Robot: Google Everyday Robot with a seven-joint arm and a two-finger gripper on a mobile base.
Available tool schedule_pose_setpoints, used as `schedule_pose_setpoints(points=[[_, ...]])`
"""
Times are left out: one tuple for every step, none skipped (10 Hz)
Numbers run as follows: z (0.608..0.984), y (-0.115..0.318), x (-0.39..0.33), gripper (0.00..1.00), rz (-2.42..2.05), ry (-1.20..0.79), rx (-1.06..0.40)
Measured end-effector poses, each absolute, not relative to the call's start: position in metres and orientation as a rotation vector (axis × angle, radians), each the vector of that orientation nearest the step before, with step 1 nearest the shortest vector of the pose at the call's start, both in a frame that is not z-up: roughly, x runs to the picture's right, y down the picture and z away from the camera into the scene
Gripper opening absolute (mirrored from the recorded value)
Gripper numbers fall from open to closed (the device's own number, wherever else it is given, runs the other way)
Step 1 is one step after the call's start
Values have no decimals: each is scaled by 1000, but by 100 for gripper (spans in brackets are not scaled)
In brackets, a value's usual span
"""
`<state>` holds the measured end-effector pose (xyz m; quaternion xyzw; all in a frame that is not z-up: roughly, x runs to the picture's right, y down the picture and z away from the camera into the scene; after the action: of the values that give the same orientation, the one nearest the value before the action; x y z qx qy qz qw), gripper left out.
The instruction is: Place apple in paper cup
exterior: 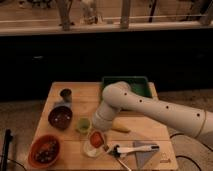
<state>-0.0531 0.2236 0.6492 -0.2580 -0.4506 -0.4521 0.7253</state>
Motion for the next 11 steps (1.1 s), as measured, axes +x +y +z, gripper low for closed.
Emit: schedule_pose_setpoints(points=[[647,224,-54,31,-1004,-999,-565],[646,224,-56,41,-1009,-1003,-562],[645,224,-57,52,-1012,-1005,-561],[645,224,-57,60,-1012,-1006,-560],[645,224,-57,72,-1012,-1008,-560],[645,224,-57,78,-1013,-1010,-561],[645,224,-57,80,-1014,-1011,-564],[645,224,-58,80,-1016,-1014,-567],[645,224,-57,80,-1015,-1015,-570],[646,224,-56,80,-1014,-1015,-573],[646,224,-56,80,-1013,-1016,-573]])
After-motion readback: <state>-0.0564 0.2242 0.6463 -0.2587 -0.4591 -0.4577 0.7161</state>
